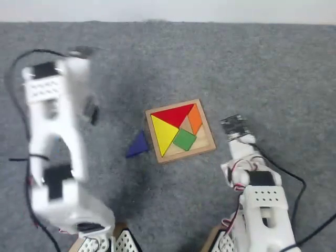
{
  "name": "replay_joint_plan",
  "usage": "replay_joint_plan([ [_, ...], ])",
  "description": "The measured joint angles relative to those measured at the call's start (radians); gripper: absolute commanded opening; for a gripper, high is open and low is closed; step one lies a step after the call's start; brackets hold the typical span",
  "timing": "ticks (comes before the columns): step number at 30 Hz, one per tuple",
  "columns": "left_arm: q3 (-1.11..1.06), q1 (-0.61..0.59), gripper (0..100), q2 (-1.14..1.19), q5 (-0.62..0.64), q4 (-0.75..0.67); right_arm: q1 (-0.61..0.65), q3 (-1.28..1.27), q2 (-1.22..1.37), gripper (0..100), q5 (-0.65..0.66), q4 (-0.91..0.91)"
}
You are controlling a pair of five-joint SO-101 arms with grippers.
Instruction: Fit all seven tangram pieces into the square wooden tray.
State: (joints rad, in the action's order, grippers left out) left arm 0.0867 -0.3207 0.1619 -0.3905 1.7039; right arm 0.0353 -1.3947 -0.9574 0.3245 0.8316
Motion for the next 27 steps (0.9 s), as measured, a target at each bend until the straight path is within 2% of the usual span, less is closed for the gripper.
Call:
replay_joint_plan([
  [4,-0.290,0.241,12,-0.250,-0.015,-0.103,-0.098,0.000,0.000,1.6,-0.012,0.000],
  [8,-0.502,0.457,12,-0.324,-0.018,-0.230,-0.170,0.000,0.000,1.6,-0.012,0.000],
  [10,-0.546,0.532,13,-0.325,-0.018,-0.276,-0.198,0.000,0.000,1.6,-0.012,0.000],
  [12,-0.551,0.549,13,-0.327,-0.018,-0.295,-0.206,0.000,0.000,1.6,-0.012,0.000],
  [15,-0.520,0.423,15,-0.327,-0.008,-0.288,-0.203,0.000,0.000,1.6,-0.012,0.000],
  [18,-0.428,0.183,19,-0.327,-0.006,-0.261,-0.201,0.000,0.000,1.6,-0.012,0.000],
  [22,-0.371,-0.152,19,-0.327,-0.080,-0.242,-0.193,0.000,0.000,1.6,-0.012,0.000],
  [24,-0.371,-0.285,19,-0.325,-0.114,-0.244,-0.190,0.000,0.000,1.6,-0.012,0.000],
  [27,-0.371,-0.425,19,-0.276,-0.146,-0.315,-0.192,0.000,0.000,1.6,-0.012,0.000],
])
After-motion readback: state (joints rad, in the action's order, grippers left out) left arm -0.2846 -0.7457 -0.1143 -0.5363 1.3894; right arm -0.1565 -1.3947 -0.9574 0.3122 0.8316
